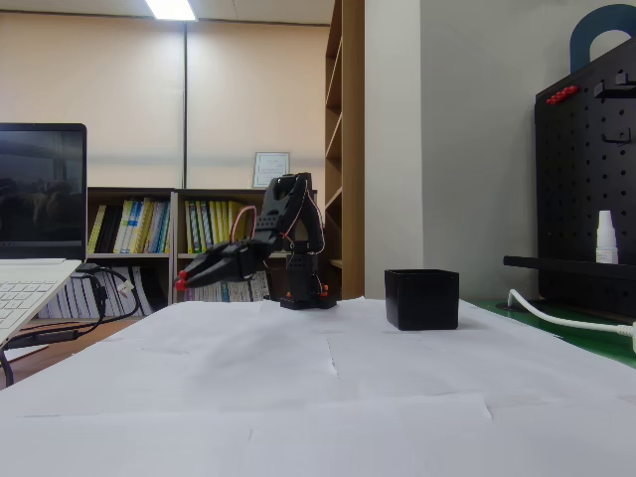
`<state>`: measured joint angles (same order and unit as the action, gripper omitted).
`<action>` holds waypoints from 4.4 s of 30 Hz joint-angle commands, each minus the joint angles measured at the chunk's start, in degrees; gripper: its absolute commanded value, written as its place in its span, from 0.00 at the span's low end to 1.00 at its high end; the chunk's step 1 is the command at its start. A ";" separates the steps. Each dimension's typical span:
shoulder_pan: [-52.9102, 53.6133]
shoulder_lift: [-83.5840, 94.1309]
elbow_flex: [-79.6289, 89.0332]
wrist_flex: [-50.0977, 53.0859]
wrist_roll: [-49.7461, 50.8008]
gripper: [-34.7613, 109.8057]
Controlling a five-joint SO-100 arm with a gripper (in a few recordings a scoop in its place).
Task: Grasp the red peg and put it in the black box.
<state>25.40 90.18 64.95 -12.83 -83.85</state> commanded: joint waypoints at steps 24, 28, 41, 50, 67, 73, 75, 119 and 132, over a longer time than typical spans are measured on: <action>-40.78 -21.36 56.95 94.48 8.09 0.24; -46.76 -25.22 55.02 103.36 9.67 0.24; -56.43 -28.21 33.66 105.73 18.98 0.24; -61.44 -23.38 27.69 100.11 19.78 0.24; -64.25 -13.89 30.59 101.43 20.04 0.41; -63.37 -14.15 32.78 102.66 18.90 0.39; -62.67 -14.15 34.89 104.59 18.02 0.29; -11.87 -95.71 -58.89 89.47 -16.70 0.24; -13.10 -100.90 -58.97 98.09 -11.95 0.24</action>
<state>12.57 -10.02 5.45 80.07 -95.10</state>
